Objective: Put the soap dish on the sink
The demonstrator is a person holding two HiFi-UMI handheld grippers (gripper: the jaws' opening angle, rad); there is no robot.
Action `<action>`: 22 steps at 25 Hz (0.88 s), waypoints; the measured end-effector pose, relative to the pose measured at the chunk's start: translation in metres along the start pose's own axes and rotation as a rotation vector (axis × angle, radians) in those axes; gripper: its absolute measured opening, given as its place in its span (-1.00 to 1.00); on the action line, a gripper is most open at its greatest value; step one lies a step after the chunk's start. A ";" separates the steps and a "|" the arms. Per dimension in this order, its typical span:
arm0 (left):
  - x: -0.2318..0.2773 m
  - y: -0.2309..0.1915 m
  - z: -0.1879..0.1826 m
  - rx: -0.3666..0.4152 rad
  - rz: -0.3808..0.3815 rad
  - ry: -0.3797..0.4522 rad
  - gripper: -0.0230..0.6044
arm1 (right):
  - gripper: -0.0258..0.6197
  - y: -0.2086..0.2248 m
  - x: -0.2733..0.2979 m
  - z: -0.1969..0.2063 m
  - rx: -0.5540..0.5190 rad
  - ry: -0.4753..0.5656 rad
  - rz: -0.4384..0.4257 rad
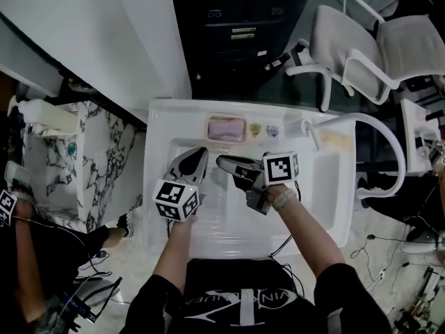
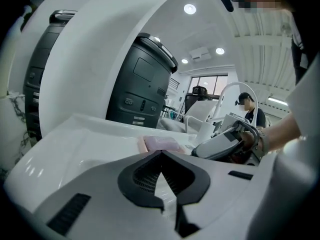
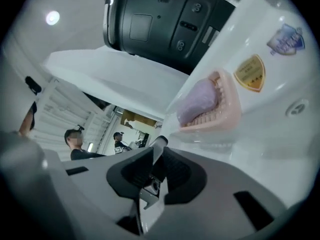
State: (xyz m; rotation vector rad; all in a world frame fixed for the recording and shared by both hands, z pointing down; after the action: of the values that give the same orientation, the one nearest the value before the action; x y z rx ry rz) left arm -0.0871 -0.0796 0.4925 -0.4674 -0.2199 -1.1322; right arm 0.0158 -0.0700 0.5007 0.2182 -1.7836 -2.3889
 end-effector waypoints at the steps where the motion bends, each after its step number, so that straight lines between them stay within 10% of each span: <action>1: -0.003 -0.002 -0.002 0.003 -0.005 0.005 -0.88 | -0.72 -0.003 0.000 0.001 -0.032 -0.002 0.012; 22: -0.046 -0.004 -0.036 0.047 -0.042 0.112 -0.88 | -0.79 -0.077 -0.061 -0.005 -0.864 -0.004 0.434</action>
State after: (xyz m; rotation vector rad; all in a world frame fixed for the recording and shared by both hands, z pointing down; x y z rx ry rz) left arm -0.1122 -0.0604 0.4438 -0.3576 -0.1587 -1.1882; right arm 0.0740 -0.0402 0.4274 -0.2507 -0.5715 -2.5345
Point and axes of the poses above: the fingertips, and each gripper's own axes: x forward along the fingers, y to its right, z out of its underside, the point moved 4 cm from there along -x, backward along the fingers, and after that the axes turned 13 degrees about -z, right-handed, at the moved point
